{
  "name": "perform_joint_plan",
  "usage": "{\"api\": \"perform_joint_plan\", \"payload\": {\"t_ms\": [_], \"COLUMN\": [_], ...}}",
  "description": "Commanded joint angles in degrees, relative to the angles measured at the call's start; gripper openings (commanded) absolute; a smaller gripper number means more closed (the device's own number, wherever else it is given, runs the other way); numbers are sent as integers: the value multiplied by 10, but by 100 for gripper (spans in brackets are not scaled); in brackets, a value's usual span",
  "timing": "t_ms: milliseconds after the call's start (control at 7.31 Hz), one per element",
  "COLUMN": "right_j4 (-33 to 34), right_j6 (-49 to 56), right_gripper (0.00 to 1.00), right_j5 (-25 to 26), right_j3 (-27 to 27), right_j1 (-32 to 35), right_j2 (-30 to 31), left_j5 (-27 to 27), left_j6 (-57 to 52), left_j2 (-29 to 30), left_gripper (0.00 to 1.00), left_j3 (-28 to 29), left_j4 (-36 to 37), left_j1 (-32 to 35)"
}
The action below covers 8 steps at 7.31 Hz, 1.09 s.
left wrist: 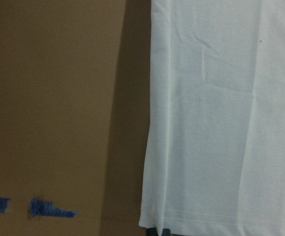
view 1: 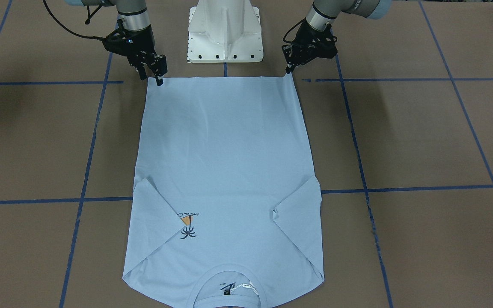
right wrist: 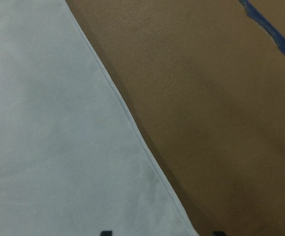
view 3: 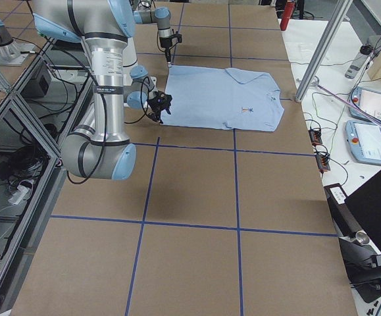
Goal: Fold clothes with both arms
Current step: 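Move both grippers to the hem corners nearest the robot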
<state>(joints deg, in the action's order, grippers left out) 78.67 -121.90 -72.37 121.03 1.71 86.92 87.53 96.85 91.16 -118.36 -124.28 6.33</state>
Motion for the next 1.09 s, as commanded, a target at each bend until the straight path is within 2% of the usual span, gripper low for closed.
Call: {"api": "perform_joint_plan", "payload": {"t_ms": [0, 137, 410, 547, 684, 957], "right_j4": [6, 7, 7, 7, 7, 7], "right_j6": [-2, -2, -2, -2, -3, -2], "right_gripper": [74, 71, 57, 26, 0, 0], "right_j5": [3, 4, 4, 0, 3, 2], "right_j3": [-6, -6, -7, -6, -6, 3], "right_j1": [-9, -10, -15, -15, -15, -12], "right_j2": [0, 0, 4, -1, -1, 4], "left_j5": [0, 0, 1, 1, 0, 0], "left_j6": [0, 0, 0, 0, 0, 0], "left_j2": [1, 1, 1, 2, 1, 1], "left_gripper": [0, 0, 0, 0, 0, 0], "left_j3": [-2, -2, -2, -2, -2, -2], "left_j4": [0, 0, -1, 0, -1, -1], "left_j1": [0, 0, 0, 0, 0, 0]}}
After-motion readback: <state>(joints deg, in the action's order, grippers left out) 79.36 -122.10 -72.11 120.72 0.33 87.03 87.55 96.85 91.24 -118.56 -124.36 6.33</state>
